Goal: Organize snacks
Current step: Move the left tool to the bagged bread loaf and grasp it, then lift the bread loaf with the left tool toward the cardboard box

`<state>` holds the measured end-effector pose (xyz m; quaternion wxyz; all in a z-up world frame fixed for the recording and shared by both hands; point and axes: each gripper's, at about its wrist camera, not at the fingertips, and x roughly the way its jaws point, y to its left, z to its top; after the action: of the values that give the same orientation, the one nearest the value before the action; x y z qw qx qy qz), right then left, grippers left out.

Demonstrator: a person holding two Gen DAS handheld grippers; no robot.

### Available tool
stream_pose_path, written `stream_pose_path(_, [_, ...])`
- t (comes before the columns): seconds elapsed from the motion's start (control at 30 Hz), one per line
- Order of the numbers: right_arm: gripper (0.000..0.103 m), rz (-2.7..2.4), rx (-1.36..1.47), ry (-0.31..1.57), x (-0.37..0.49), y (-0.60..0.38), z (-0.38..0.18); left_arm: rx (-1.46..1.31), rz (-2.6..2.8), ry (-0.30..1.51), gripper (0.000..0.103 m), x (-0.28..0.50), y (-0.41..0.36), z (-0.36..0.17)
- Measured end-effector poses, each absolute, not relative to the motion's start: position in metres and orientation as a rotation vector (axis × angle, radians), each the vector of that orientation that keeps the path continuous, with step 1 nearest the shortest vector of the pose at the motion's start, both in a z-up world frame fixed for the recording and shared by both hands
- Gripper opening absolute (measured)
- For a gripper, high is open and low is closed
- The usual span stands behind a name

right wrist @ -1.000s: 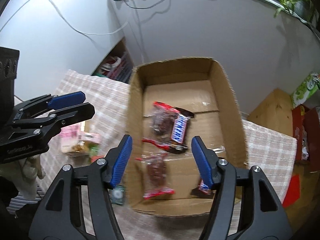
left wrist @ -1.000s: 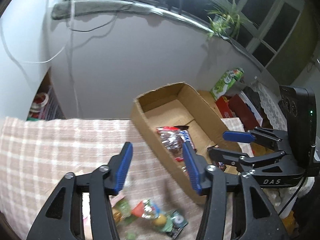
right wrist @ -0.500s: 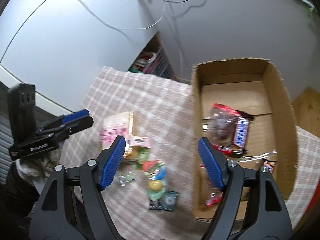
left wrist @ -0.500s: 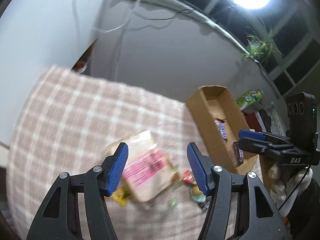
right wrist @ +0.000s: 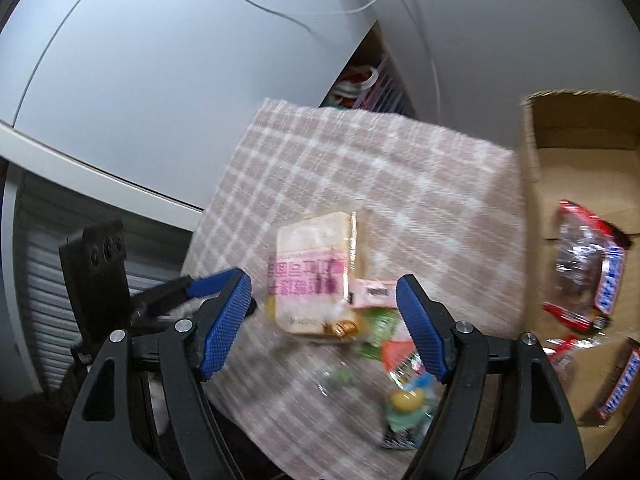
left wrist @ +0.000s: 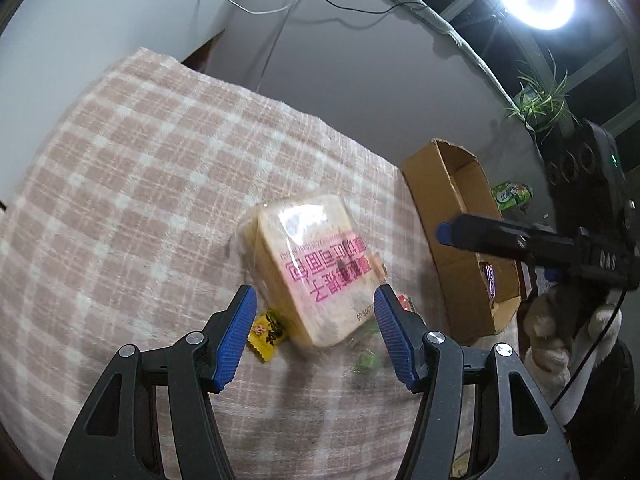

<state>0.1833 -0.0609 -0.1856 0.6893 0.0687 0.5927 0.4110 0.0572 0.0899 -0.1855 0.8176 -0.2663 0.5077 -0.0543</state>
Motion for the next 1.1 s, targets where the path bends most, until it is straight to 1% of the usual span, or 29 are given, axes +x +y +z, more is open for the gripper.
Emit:
stream_pose_path(0.2, [0.077,0.927,0.160,1.387,0.194,-0.039,-0.212,-0.585,-0.122,1.106,0.061,0.057,0.087,-0.197])
stream_pose_path(0.27, [0.071,0.927,0.167,1.403,0.197,-0.036,-0.218,-0.598,-0.124,1.109,0.061,0.058,0.086,-0.200])
stream_pose_path(0.4, [0.070,0.920,0.172,1.428,0.197,-0.028,-0.229,-0.610,-0.130,1.114,0.061,0.060,0.085,-0.205])
stream_pose_path(0.53, [0.064,0.924,0.179,1.450,0.197,-0.024,-0.236,-0.612,-0.135,1.117,0.061,0.062,0.083,-0.208])
stream_pose_path(0.6, [0.063,0.926,0.177,1.459,0.196,-0.020,-0.239,-0.614,-0.143,1.116,0.058,0.064,0.082,-0.209])
stream_pose_path(0.77, [0.062,0.922,0.170,1.467,0.194,-0.020,-0.243,-0.597,-0.149,1.110,0.058,0.067,0.077,-0.209])
stream_pose_path(0.83, [0.059,0.912,0.183,1.470,0.194,-0.022,-0.242,-0.593,-0.150,1.106,0.058,0.066,0.075,-0.206])
stream_pose_path(1.1, [0.059,0.922,0.227,1.455,0.186,-0.026,-0.231,-0.559,-0.144,1.067,0.058,0.059,0.078,-0.187])
